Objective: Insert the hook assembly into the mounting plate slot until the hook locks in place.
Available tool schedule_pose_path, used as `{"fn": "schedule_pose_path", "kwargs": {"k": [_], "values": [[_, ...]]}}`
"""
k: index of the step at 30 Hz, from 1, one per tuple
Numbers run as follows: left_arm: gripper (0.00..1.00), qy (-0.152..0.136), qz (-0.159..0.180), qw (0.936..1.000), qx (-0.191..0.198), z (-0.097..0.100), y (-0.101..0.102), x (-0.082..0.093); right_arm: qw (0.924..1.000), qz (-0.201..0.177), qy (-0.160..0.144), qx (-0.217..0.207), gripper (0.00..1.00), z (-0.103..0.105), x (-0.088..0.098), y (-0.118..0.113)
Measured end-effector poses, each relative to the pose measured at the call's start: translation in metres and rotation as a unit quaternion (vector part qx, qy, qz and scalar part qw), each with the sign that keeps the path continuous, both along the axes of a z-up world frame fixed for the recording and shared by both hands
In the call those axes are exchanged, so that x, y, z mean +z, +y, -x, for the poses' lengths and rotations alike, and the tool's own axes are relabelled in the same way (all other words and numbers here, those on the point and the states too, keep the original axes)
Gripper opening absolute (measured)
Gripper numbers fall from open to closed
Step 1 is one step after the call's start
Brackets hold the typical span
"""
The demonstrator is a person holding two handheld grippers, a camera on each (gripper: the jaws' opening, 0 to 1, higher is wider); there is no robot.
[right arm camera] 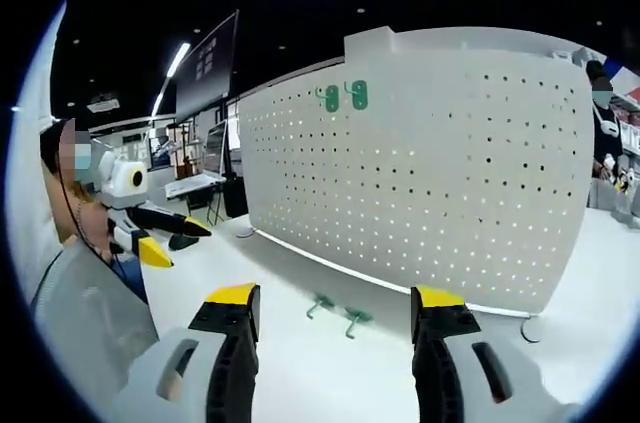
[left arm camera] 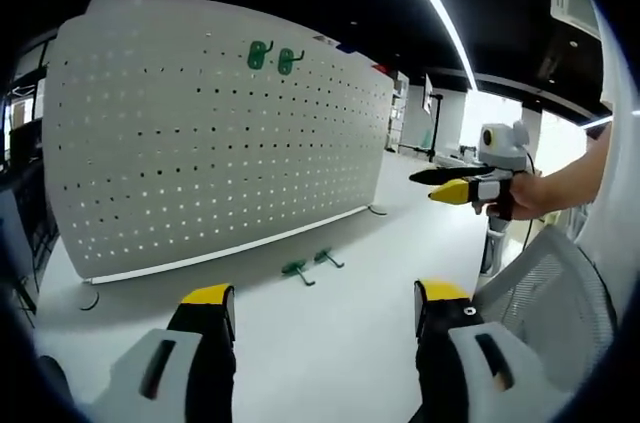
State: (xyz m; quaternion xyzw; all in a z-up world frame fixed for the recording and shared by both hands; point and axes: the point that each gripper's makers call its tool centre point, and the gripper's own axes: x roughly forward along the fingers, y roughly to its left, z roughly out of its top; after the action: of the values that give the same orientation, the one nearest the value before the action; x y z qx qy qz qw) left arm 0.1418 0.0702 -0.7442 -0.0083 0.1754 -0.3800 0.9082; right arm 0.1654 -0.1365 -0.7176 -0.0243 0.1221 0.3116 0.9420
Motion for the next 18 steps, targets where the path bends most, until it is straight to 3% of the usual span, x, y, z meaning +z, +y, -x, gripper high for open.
{"fn": "schedule_pose_path", "kwargs": {"k": [18], "values": [[0.75, 0.007, -0.007, 1.0, 0.0, 0.003, 0.012, -0.002, 0.9993, 0.009, 0.038, -0.002, 0.59, 0.028, -0.024, -0.014]]}}
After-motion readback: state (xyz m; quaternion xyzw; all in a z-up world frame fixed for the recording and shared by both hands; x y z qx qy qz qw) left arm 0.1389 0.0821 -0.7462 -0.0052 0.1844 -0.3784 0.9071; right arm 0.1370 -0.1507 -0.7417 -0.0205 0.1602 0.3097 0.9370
